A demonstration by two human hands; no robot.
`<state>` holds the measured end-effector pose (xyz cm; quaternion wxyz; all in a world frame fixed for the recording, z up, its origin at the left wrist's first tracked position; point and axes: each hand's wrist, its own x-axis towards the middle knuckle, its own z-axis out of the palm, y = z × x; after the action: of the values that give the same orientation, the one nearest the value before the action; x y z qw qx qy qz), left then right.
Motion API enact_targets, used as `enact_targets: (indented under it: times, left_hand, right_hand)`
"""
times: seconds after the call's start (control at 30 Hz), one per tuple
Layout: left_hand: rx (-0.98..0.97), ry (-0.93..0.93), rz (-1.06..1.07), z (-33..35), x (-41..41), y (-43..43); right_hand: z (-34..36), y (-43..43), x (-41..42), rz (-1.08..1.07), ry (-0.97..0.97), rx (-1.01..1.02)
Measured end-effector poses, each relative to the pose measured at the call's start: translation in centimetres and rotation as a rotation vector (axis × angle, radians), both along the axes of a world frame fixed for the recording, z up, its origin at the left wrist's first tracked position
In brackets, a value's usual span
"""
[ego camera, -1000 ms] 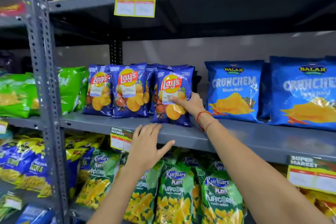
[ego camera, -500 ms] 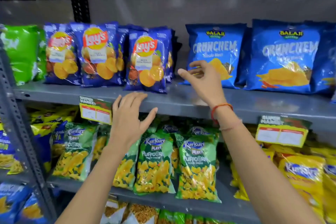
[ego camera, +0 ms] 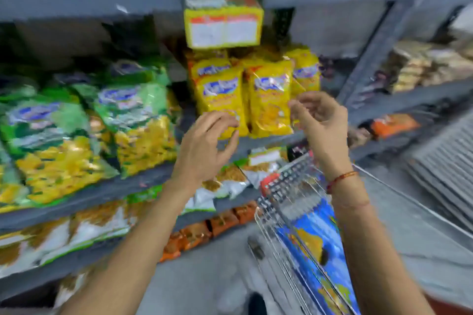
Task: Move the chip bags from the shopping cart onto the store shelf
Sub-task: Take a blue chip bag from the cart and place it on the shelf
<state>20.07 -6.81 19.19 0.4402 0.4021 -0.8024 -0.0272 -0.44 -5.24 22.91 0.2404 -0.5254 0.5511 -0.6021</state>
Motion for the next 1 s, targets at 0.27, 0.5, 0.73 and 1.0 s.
enact_targets:
  times: [0.27, 0.5, 0.73, 1.0]
  left_hand:
    - [0.591, -0.265, -0.311, -12.2, -12.9, 0.1]
    - [0.926, -0.388, -0.343, -21.9, -22.4, -1.0]
    - [1.386, -0.525, -0.155, -32.2, -29.0, -4.4]
    - [1.646, -0.433, -0.067, -39.8, -31.4, -3.8]
  right_hand:
    - [-22.3, 7.0, -13.5, -0.239, -0.030, 0.770]
    - [-35.9, 14.0, -17.9, -0.572, -0.456, 1.043]
    - [-41.1, 11.6, -19.3, -0.707, -0.860, 0.917]
    - [-45.4, 9.8, -20.6, -0.735, -1.065, 0.868]
